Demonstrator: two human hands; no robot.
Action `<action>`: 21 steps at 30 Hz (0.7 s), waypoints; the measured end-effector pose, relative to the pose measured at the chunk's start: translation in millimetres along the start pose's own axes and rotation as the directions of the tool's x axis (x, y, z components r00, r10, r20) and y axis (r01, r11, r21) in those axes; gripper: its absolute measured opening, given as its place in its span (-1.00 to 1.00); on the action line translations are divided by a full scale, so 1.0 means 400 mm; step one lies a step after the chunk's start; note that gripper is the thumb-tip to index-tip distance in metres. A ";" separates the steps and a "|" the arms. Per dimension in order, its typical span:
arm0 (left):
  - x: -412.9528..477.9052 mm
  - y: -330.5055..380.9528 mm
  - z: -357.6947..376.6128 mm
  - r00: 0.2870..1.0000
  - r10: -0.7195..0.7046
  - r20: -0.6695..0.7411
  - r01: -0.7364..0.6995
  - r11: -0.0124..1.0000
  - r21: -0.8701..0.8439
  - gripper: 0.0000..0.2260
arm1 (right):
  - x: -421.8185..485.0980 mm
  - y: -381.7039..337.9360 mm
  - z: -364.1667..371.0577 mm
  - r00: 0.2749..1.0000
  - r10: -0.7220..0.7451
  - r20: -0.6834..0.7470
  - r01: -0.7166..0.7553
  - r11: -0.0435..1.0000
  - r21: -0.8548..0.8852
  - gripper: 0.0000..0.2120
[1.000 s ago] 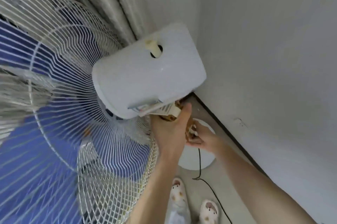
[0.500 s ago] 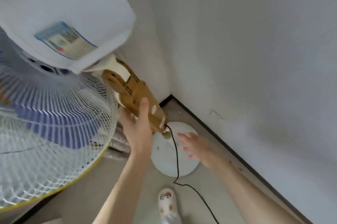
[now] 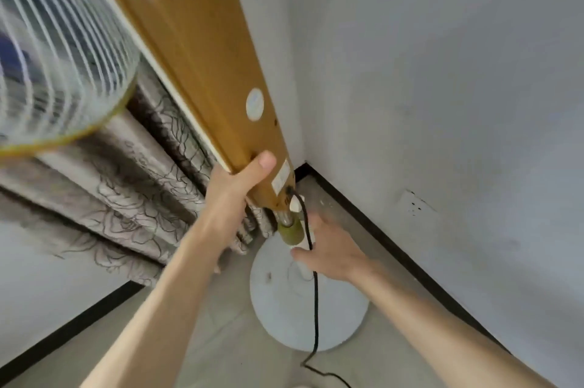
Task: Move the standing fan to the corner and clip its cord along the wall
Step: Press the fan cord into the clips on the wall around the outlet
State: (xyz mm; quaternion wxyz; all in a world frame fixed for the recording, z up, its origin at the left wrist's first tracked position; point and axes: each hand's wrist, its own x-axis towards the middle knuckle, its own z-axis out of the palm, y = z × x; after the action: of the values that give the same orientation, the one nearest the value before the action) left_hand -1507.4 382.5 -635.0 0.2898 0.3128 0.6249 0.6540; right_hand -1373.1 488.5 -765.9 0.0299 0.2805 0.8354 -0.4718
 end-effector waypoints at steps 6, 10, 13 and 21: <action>0.049 -0.086 -0.058 0.939 -0.018 0.344 0.054 0.994 -0.096 -0.07 | 0.068 0.051 0.132 0.945 -0.110 -0.308 0.051 0.980 -0.193 -0.30; 0.060 -0.113 -0.046 0.952 0.012 0.305 0.038 0.986 -0.160 -0.08 | 0.124 0.043 0.162 0.847 -0.218 -0.484 0.058 0.944 -0.325 -0.43; 0.066 -0.095 -0.046 0.964 -0.028 0.266 0.065 0.989 -0.130 -0.02 | 0.142 0.028 0.126 0.896 -0.227 -0.383 0.105 0.944 -0.312 -0.44; 0.134 -0.067 -0.049 0.997 0.036 0.076 -0.034 0.999 -0.017 0.09 | 0.257 -0.011 0.027 0.952 -0.275 -0.133 0.200 0.891 -0.407 -0.43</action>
State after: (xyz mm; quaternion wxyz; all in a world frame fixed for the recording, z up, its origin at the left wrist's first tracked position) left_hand -1556.8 412.9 -659.8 0.3042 0.3460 0.6028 0.6515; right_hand -1464.0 523.4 -800.9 -0.0517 0.2073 0.9393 -0.2684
